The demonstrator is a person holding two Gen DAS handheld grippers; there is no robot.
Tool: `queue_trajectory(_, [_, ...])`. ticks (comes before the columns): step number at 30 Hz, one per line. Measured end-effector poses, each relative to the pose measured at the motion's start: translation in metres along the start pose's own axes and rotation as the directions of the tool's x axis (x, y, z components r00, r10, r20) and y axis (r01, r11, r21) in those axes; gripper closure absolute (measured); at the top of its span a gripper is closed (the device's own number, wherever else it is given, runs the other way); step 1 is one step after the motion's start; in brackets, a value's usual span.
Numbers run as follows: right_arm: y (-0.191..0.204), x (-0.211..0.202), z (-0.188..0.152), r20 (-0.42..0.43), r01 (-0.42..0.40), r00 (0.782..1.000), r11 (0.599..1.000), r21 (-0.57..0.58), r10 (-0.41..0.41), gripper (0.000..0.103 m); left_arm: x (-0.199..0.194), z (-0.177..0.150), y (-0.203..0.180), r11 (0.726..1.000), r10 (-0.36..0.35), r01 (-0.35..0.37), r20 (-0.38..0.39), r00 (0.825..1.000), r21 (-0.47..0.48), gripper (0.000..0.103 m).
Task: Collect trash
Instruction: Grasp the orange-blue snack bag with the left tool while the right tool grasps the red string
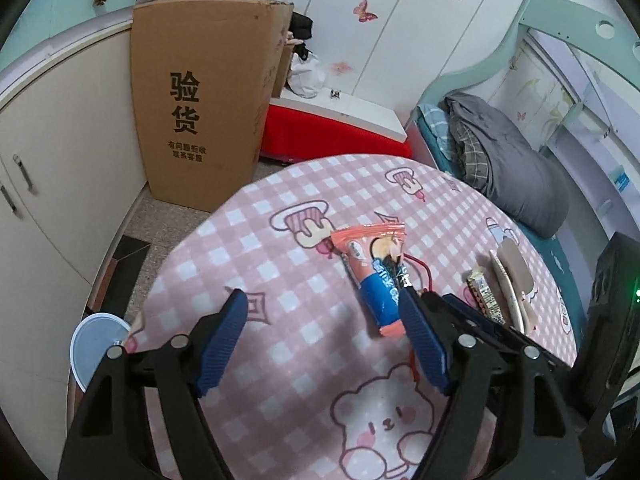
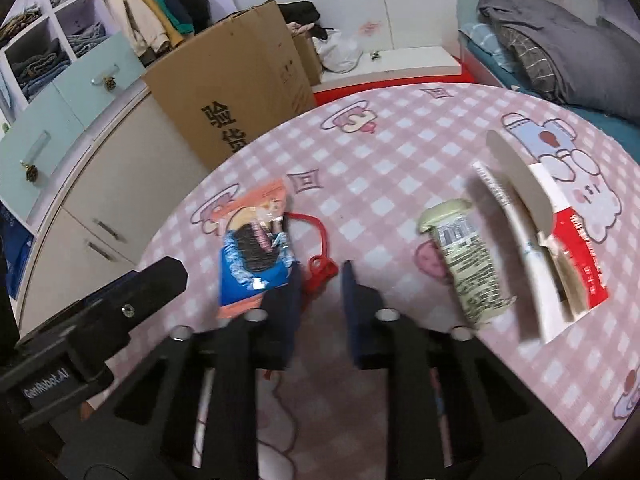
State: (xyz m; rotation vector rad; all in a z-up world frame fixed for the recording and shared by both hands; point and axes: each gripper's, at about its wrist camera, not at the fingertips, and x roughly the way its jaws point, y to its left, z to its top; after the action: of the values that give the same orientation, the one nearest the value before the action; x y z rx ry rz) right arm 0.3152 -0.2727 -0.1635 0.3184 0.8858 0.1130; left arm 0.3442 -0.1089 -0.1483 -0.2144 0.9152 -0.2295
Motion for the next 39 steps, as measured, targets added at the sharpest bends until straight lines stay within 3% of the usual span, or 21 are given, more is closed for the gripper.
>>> queue_trajectory(5, [-0.018, -0.009, 0.003, 0.034, 0.002, 0.999, 0.998, 0.056, -0.004, 0.096, 0.01, 0.0, -0.016, 1.0, -0.011, 0.011, -0.01, 1.0, 0.026, 0.028])
queue_trajectory(10, [-0.031, -0.011, 0.004, 0.038, -0.006, 0.999, 0.995, 0.096, 0.002, 0.096, 0.026, 0.0, -0.037, 0.996, 0.025, -0.022, -0.025, 0.999, 0.082, 0.032])
queue_trajectory(16, [-0.027, -0.014, 0.004, 0.044, -0.022, 0.999, 0.995, 0.096, 0.018, 0.096, 0.038, 0.003, -0.041, 0.996, 0.029, -0.026, -0.034, 0.999, 0.088, 0.057])
queue_trajectory(18, [-0.024, -0.013, 0.003, 0.042, -0.022, 0.999, 0.996, 0.086, 0.018, 0.097, 0.04, 0.002, -0.041, 0.995, 0.009, -0.006, -0.034, 0.999, 0.1, 0.076])
queue_trajectory(21, [-0.017, -0.012, 0.003, 0.042, -0.025, 0.999, 0.997, 0.072, 0.022, 0.097, 0.038, 0.0, -0.038, 0.995, -0.014, 0.016, -0.025, 1.0, 0.102, 0.082])
queue_trajectory(29, [0.0, -0.023, 0.001, 0.078, -0.075, 0.994, 0.996, 0.037, 0.072, 0.098, 0.015, -0.004, -0.008, 0.998, -0.024, 0.025, -0.001, 1.0, 0.06, 0.085])
queue_trajectory(39, [0.06, -0.043, -0.005, 0.098, -0.152, 0.983, 0.987, -0.054, 0.157, 0.098, -0.062, -0.012, 0.066, 0.999, 0.036, -0.037, 0.107, 0.994, 0.008, 0.085])
